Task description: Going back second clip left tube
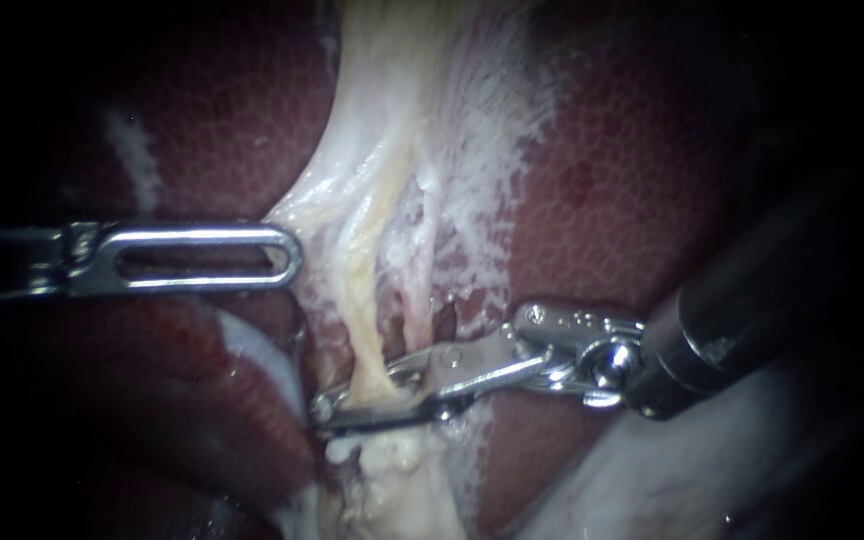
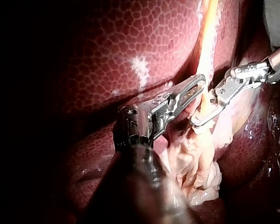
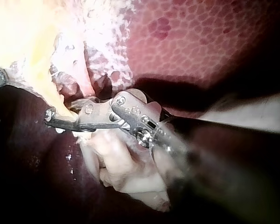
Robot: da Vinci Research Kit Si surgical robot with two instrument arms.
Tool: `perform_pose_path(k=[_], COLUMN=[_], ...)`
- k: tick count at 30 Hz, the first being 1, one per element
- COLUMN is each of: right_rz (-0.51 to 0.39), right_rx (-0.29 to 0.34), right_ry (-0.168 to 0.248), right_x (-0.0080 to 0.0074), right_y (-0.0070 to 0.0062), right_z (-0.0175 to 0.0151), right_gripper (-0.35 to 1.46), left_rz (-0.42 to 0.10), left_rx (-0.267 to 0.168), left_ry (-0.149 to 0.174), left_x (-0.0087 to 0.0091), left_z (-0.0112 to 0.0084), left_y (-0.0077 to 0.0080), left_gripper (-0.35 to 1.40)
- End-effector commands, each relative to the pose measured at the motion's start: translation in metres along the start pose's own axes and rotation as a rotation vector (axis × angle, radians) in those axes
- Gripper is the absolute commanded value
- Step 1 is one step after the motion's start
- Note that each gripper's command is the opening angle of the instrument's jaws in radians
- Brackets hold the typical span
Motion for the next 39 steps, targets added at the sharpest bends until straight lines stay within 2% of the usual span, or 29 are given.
perform_pose_path(k=[1,6,9,11,14,20,29,39], right_rz=[0.0,0.0,0.005,-0.066,-0.154,-0.224,-0.275,-0.275], right_rx=[0.0,0.0,0.001,0.002,-0.005,-0.025,-0.051,-0.065], right_ry=[0.0,0.0,0.0,-0.001,-0.004,0.001,0.007,0.015], right_x=[0.0,-0.0001,-0.0001,0.0,0.0001,0.0003,0.0007,0.0019], right_y=[0.0,0.0,-0.0002,-0.0003,-0.0003,-0.0002,-0.0003,-0.0011], right_z=[0.0,0.0,0.0,0.0001,0.0004,0.0005,0.0003,-0.0021], right_gripper=[-0.35,-0.35,0.04,0.32,0.49,0.56,0.59,0.59], left_rz=[0.0,0.0,0.0,0.0,0.0,0.0,0.0,0.0], left_rx=[0.0,0.0,0.0,0.0,0.0,-0.001,-0.001,-0.001], left_ry=[0.0,0.0,0.0,0.0,0.0,-0.001,-0.001,-0.001], left_x=[0.0,0.0,0.0,0.0,0.0001,0.0001,0.0001,0.0001], left_z=[0.0,0.0,0.0,0.0,0.0,0.0,0.0,-0.0001], left_y=[0.0,0.0,0.0,0.0,0.0,-0.0001,-0.0001,-0.0001], left_gripper=[-0.35,-0.35,-0.35,-0.35,-0.35,-0.35,-0.35,-0.35])
